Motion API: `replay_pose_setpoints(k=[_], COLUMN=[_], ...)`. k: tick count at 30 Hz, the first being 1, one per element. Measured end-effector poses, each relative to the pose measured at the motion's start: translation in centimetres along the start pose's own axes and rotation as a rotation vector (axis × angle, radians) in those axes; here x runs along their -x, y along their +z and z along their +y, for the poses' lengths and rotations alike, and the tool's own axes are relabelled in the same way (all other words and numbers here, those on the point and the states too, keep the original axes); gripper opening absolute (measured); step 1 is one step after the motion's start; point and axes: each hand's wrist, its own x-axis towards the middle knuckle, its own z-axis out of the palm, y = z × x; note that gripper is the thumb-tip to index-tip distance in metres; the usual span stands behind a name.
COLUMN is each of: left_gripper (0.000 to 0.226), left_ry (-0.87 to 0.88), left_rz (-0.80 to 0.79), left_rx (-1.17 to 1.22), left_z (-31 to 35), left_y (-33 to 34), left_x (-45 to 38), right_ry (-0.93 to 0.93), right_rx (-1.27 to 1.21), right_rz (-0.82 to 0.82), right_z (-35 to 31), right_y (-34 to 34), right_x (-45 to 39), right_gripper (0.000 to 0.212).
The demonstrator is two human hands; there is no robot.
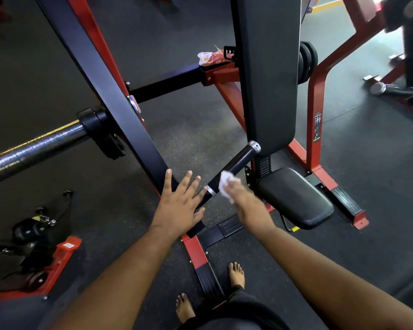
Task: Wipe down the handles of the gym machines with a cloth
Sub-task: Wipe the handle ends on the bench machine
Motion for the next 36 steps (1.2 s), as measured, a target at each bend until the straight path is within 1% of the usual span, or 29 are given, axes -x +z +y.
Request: replay_pose_setpoints(k=[1,2,4,6,8,11,12,14,16,17,18,19,21,22,23,26,27,28,30,32,35,36], left_gripper=[0.066,0.066,0.065,0.065,0.066,0.065,0.065,0.066,0.067,0.067,0.067,0.066,0.066,0.066,0.066,0.066,0.066,0.066,0.065,0.065,0.064,0.065], left_ry=[0.001,0.001,-0.002,-0.003,-0.003,-0.002,-0.002,-0.002,0.000,-0.001,0.000,0.001,0.000,0.000,-0.001,-0.002,-0.003,-0.004,-0.011,-0.015,-0.011,-0.012], left_rz=[0.001,0.003,0.012,0.017,0.012,0.020,0.024,0.017,0.014,0.015,0.013,0.010,0.009,0.010,0.009,-0.002,-0.005,-0.008,-0.003,0.006,0.000,-0.001], left_rx=[-0.001,0.003,0.017,0.022,0.023,0.031,0.034,0.028,0.013,0.011,0.011,0.011,0.009,0.008,0.005,-0.006,-0.009,-0.008,0.000,0.006,0.009,0.010], left_z=[0.0,0.0,-0.1,-0.1,-0.1,0.0,0.0,-0.1,-0.1,0.0,0.0,0.0,-0.1,-0.1,-0.1,-0.1,0.0,0.0,0.0,0.0,0.0,0.0], left_y=[0.0,0.1,0.1,0.2,0.2,0.2,0.2,0.1,0.1,0.0,0.0,0.0,0.0,0.1,0.1,-0.1,-0.2,-0.1,-0.1,-0.1,-0.2,-0.3], left_x=[0.0,-0.1,-0.1,-0.1,-0.1,-0.2,-0.1,-0.1,0.0,0.0,0.0,-0.1,0.0,0.0,0.0,0.0,0.0,0.0,0.0,0.1,0.1,0.1], right_ry=[0.173,0.316,0.520,0.625,0.658,0.700,0.693,0.650,0.557,0.509,0.472,0.459,0.444,0.411,0.367,0.229,0.191,0.154,0.084,0.033,-0.001,-0.053], right_rx=[-0.082,-0.138,-0.196,-0.268,-0.335,-0.404,-0.418,-0.447,-0.451,-0.433,-0.417,-0.405,-0.324,-0.250,-0.149,0.323,0.455,0.534,0.551,0.480,0.359,0.314], right_rz=[0.128,0.265,0.428,0.459,0.466,0.453,0.418,0.294,0.122,0.061,0.044,0.085,0.283,0.352,0.362,0.157,0.104,0.066,0.025,-0.002,-0.136,-0.194], right_z=[0.2,0.3,1.1,1.1,-0.3,-3.3,-4.1,-5.0,-4.5,-4.0,-3.7,-3.2,-2.3,-1.5,-0.7,1.6,2.1,2.2,1.5,0.4,-1.3,-1.7], right_y=[-0.9,-1.7,-2.3,-1.3,1.1,4.1,5.0,6.2,6.8,6.6,5.8,4.7,1.8,0.4,-1.1,-3.1,-2.8,-2.3,-1.0,0.5,2.1,2.5], right_x=[-0.8,-2.0,-4.8,-6.7,-7.2,-5.0,-3.8,-1.4,1.1,2.1,2.4,2.2,0.0,-1.7,-3.8,-8.9,-9.4,-9.5,-8.5,-6.9,-4.5,-3.5], right_gripper=[0.045,0.047,0.056,0.058,0.057,0.056,0.056,0.056,0.058,0.060,0.061,0.059,0.052,0.051,0.051,0.054,0.055,0.056,0.057,0.058,0.058,0.057])
